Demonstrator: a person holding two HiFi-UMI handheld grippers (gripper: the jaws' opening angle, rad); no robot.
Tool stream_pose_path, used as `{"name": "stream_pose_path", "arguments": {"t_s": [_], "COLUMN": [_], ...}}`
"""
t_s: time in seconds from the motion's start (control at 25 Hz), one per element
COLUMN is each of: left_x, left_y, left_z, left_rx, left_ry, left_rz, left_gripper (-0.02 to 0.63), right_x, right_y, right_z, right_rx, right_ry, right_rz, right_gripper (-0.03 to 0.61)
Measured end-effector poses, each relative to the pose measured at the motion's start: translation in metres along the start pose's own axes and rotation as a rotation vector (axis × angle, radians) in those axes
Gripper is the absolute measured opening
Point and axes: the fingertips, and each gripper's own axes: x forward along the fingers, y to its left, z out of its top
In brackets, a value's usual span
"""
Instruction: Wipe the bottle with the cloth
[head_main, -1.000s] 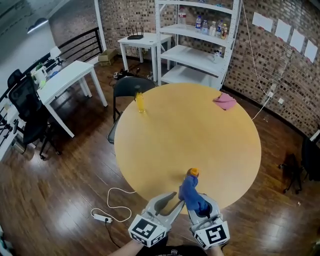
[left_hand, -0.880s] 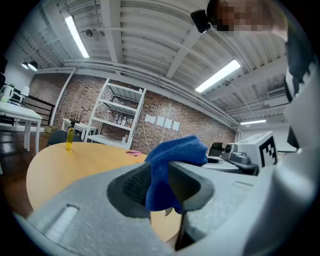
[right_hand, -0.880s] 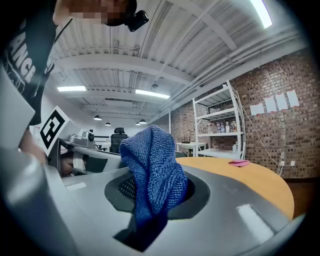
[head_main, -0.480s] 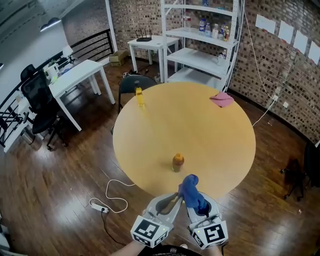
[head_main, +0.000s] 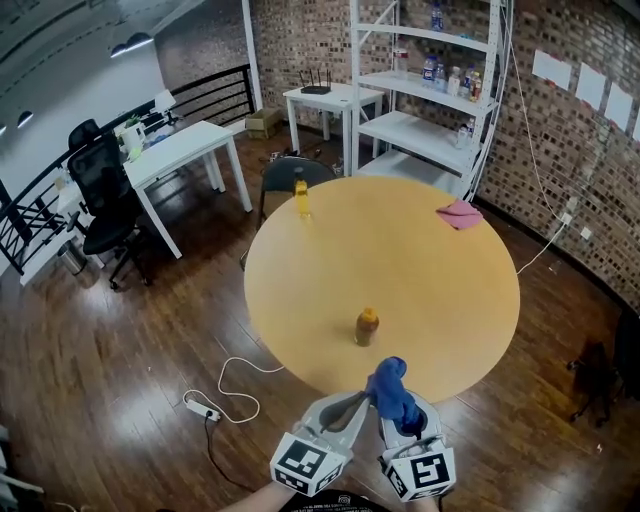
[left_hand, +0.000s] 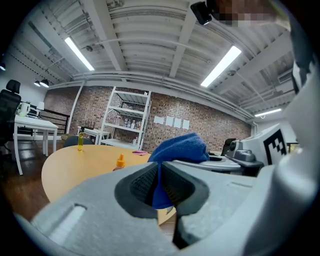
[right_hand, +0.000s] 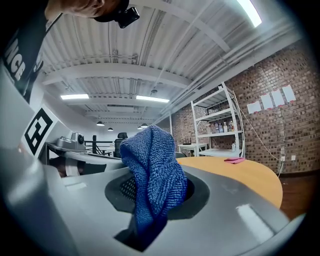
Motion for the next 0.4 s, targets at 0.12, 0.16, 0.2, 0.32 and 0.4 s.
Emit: {"name": "stream_pose_path", "arguments": {"t_s": [0.12, 0.16, 0.2, 0.32, 0.4], "left_x": [-0.0012, -0.0013, -0.0012, -0.0004, 0.0005], "left_y": [0.0012, 0.0016, 0.0027, 0.0072, 0.0088], "left_z": [0.0032, 0.0042, 0.0048, 0.0041, 0.0022], "left_rx": [-0.002, -0.001, 0.002, 0.009, 0.008], "left_ry": [0.004, 0.005, 0.004, 0.004, 0.003], "left_rz": [0.003, 0.005, 0.007, 0.011, 0.012], "left_gripper": [0.02, 0.016, 0.003, 0.003, 0.003], "right_x": [0.0015, 0.0015, 0.0022, 0.006, 0.0079], "right_y": [0.0005, 0.0006, 0.0007, 0.001, 0.0007], "right_z": [0.0028, 0.0038, 0.0043, 0.0025, 0.0001], "right_rx": [0.004, 0.005, 0.005, 0.005, 0.006], "right_ry": [0.001, 0.0, -0.002, -0.007, -0.006], "right_rz": [-0.004, -0.005, -0.006, -0.007, -0.006], "right_gripper": [0.094, 0.094, 0.094, 0.094, 0.094]}}
